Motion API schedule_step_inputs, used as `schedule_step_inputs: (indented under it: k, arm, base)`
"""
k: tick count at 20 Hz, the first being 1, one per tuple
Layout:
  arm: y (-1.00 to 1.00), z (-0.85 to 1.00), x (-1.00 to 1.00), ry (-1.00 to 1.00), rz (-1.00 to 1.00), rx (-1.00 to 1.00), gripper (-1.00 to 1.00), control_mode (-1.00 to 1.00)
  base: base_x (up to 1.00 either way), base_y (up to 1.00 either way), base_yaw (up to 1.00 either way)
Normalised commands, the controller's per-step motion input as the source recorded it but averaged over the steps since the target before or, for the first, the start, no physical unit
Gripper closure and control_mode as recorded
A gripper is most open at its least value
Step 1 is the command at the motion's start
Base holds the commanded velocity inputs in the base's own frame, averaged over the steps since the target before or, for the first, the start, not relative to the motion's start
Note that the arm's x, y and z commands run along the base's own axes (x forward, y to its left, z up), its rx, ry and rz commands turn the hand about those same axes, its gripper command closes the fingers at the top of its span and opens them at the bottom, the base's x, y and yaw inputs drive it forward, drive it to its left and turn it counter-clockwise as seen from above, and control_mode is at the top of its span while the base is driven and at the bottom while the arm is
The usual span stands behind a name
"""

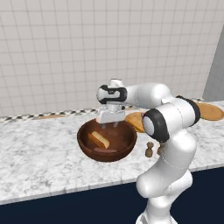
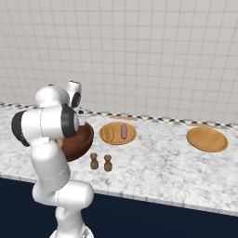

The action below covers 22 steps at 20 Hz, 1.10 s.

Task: Place one bun and one sausage from the bowl on each plate.

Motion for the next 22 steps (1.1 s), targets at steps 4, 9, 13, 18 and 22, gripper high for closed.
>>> schedule_step_inputs:
  k: [4, 9, 13, 18, 22]
  arm:
    - [0.54, -0.48, -0.12, 0.07, 0.13, 0.0, -1.0, -1.0]
    - [0.16, -0.53, 0.0, 0.05, 0.12, 0.0, -1.0, -1.0]
    - [0.15, -0.22, -0.06, 0.17, 0.11, 0.0, -1.0, -1.0]
    - [0.04, -0.04, -0.11, 0.06, 0.04, 0.0, -1.0, -1.0]
    - [0.0, -0.04, -0.14, -0.01, 0.0, 0.0, -1.0, -1.0]
  base:
    - [0.0, 0.0, 0.0]
    - [0.0, 0.0, 0.0]
    - [0.0, 0.0, 0.0]
    - [0.0, 0.0, 0.0]
    - [0.0, 0.0, 0.0]
